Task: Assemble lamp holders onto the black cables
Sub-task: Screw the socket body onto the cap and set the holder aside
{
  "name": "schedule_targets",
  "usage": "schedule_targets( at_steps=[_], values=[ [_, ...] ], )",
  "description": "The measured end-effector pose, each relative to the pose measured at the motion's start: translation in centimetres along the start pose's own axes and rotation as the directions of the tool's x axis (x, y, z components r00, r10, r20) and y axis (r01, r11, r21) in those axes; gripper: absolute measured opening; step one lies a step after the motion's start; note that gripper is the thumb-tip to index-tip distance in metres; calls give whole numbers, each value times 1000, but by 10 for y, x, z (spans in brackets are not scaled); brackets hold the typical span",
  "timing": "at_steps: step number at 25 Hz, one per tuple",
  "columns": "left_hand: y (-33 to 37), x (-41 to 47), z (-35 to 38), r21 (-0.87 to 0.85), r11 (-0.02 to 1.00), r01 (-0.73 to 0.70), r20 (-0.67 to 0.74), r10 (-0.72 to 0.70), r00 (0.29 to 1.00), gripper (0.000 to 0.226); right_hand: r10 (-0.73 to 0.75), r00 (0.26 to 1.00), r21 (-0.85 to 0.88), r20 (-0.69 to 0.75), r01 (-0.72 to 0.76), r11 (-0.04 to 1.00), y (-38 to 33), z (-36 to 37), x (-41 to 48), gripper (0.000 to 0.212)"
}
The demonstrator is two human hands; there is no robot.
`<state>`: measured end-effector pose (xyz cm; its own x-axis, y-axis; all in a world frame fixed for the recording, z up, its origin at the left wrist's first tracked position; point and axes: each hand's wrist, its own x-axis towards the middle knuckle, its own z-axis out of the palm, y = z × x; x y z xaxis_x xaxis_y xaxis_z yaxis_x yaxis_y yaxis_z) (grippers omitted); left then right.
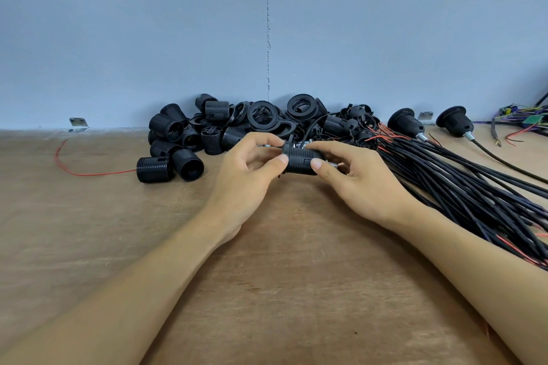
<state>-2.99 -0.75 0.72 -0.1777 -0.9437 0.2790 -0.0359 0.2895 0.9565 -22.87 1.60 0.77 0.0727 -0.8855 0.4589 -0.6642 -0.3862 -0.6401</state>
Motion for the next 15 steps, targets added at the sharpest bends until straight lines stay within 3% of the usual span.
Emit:
schedule_targets(
  at_steps=[15],
  values=[
    [-6, -1, 1, 204, 977, 54, -79, -38, 996, 26, 38, 999, 33, -11, -37, 999, -2, -2, 0, 27]
  ],
)
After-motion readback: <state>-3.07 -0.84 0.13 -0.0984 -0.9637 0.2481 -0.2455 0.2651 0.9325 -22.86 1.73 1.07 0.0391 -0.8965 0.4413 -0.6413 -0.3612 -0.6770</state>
